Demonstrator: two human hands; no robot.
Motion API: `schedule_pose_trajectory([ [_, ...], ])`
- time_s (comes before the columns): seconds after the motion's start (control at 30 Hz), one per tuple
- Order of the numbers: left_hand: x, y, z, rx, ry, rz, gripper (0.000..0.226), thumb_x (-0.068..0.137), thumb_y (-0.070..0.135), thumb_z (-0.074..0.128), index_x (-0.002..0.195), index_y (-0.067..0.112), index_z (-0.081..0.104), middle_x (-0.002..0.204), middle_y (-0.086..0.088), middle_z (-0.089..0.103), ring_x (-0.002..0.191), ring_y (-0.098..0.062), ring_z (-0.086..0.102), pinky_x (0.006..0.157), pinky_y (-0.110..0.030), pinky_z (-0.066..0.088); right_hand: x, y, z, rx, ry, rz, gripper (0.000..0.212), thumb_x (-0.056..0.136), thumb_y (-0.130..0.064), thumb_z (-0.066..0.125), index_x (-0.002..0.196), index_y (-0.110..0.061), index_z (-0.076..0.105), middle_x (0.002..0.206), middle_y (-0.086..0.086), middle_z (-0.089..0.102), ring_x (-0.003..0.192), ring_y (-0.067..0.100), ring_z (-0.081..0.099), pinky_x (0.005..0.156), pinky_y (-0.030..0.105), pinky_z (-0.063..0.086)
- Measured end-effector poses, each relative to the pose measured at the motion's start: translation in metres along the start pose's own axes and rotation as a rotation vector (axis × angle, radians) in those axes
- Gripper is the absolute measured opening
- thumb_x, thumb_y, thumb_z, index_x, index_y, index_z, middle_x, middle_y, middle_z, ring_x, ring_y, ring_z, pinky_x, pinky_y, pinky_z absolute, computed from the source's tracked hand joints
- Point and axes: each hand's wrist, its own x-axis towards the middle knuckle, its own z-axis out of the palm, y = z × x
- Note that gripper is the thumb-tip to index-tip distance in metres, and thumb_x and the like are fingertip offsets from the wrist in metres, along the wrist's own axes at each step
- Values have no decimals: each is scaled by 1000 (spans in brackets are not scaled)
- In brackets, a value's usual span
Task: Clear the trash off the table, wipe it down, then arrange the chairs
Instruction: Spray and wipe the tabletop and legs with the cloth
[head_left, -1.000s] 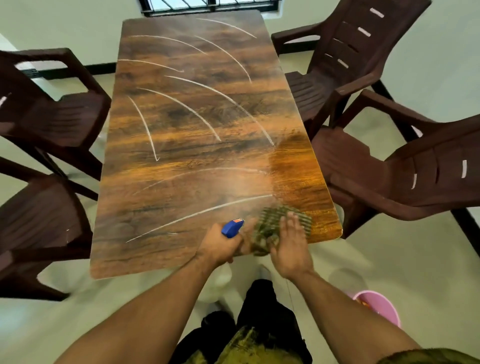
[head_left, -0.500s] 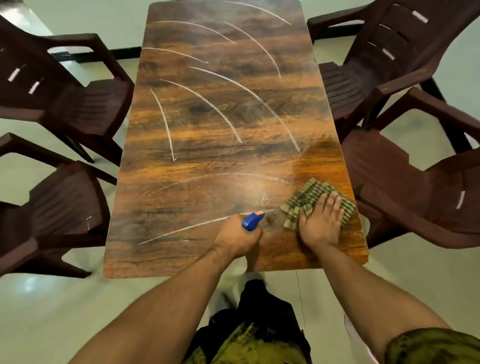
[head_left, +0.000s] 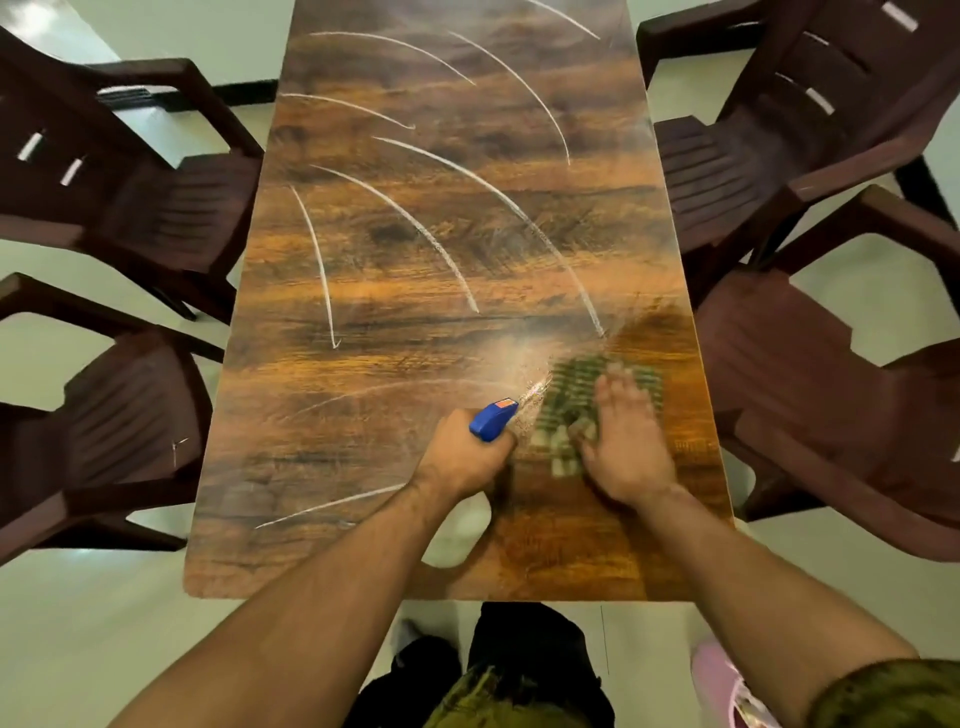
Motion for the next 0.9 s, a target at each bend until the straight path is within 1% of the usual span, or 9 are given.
schedule_pose_trajectory([
  [0.1, -1, -4, -10, 12, 40, -13, 33, 89, 14, 66, 62, 15, 47, 53, 1, 45, 44, -11, 39, 47, -22, 36, 48, 14, -18, 204, 23, 510, 87, 99, -60, 20, 156, 2, 0, 164, 24, -4, 152, 38, -5, 124, 49, 3],
  [0.2, 0, -8, -19, 6, 74, -41, 31, 88, 12, 66, 64, 15, 48, 56, 0, 43, 52, -15, 40, 53, -27, 37, 77, -19, -31, 261, 21, 591, 85, 99, -53, 29, 156, 3, 1, 164, 25, -4, 152, 39, -6, 124, 51, 3],
  [0.33, 1, -13, -26, 0, 133, -57, 33, 86, 14, 68, 62, 14, 46, 56, -2, 43, 54, -18, 40, 54, -32, 36, 51, -102, -24, 127, -42, -47, 76, 96, -49, 8, 158, -8, -7, 164, 15, -15, 151, 31, -19, 122, 44, -11],
  [0.43, 1, -13, -27, 0, 99, -60, 25, 88, 15, 67, 68, 12, 54, 58, -4, 50, 54, -18, 47, 54, -30, 42, -7, -129, -8, 95, -134, -568, 75, 95, -50, 29, 159, -11, 16, 166, 13, 13, 154, 28, -1, 124, 43, -8],
  [0.5, 1, -17, -28, 12, 69, -57, 26, 88, 15, 67, 67, 11, 52, 56, -3, 49, 52, -17, 45, 52, -29, 40, -27, -107, 2, 62, -88, -665, 77, 92, -53, 36, 157, -12, 25, 165, 13, 19, 154, 28, 7, 122, 43, -1],
  [0.6, -7, -25, -29, 30, 14, -74, 28, 86, 22, 68, 68, 6, 55, 58, -8, 52, 52, -21, 48, 54, -34, 42, -39, -61, 14, 65, -50, -279, 80, 97, -58, 26, 159, -14, -1, 166, 8, -10, 154, 24, -10, 123, 42, -3],
  [0.73, -23, -50, -38, 11, 4, -45, 36, 86, 26, 68, 75, -6, 56, 61, -13, 52, 55, -22, 47, 55, -38, 41, -41, -91, 11, 268, 104, 584, 87, 98, -56, 34, 157, -2, 1, 165, 20, 1, 153, 34, -1, 124, 49, 7],
  [0.8, -32, -64, -46, 13, 22, -16, 33, 87, 22, 69, 67, 1, 53, 58, -9, 49, 54, -20, 42, 55, -35, 36, -47, -138, 12, 309, 91, 585, 86, 96, -52, 34, 156, -2, -2, 165, 21, -3, 153, 35, -4, 124, 49, 3],
  [0.9, -43, -85, -61, 28, 15, -1, 33, 80, 26, 67, 59, 13, 46, 50, -3, 44, 49, -20, 39, 52, -33, 34, -77, -205, 33, 188, 41, 52, 82, 91, -49, 34, 158, -6, 13, 166, 16, 2, 154, 31, -4, 123, 47, 2],
])
